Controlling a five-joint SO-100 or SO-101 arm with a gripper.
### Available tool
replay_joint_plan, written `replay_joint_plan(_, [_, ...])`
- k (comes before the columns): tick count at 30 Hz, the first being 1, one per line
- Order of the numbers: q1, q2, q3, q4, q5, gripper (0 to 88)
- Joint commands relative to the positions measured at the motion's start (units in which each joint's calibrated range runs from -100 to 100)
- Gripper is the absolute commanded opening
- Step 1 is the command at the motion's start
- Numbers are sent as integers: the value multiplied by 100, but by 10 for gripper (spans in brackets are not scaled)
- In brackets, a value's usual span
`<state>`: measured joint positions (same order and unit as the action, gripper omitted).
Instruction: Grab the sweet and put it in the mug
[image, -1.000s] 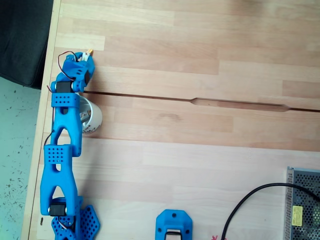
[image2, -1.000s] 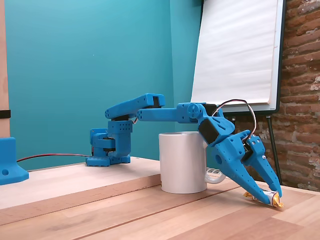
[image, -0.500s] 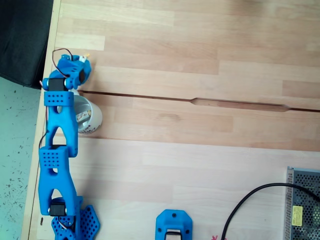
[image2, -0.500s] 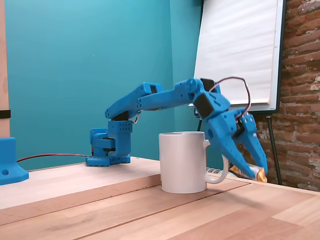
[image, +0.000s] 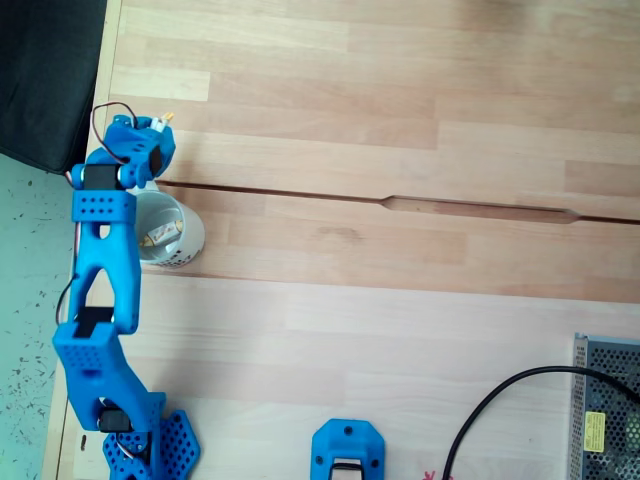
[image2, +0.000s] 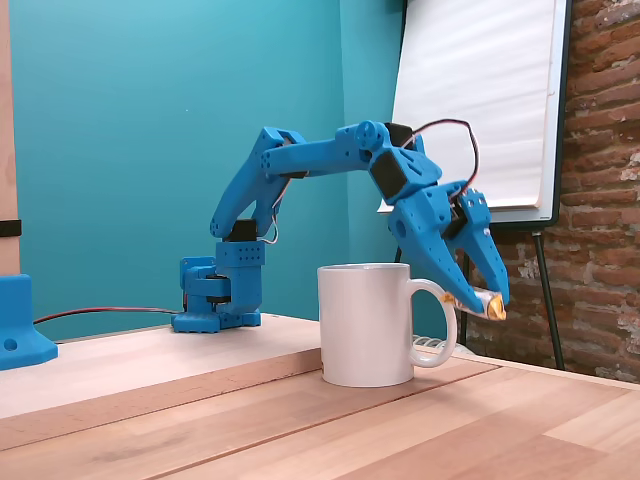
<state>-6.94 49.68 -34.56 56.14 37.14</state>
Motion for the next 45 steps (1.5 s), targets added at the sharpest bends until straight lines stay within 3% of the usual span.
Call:
replay_joint_plan(1, [70, -1285, 530, -268, -10, 35])
replay_joint_plan(26, [113, -5889, 4812, -324, 44, 35])
replay_joint_plan(45, [70, -6732, 6551, -324, 49, 41])
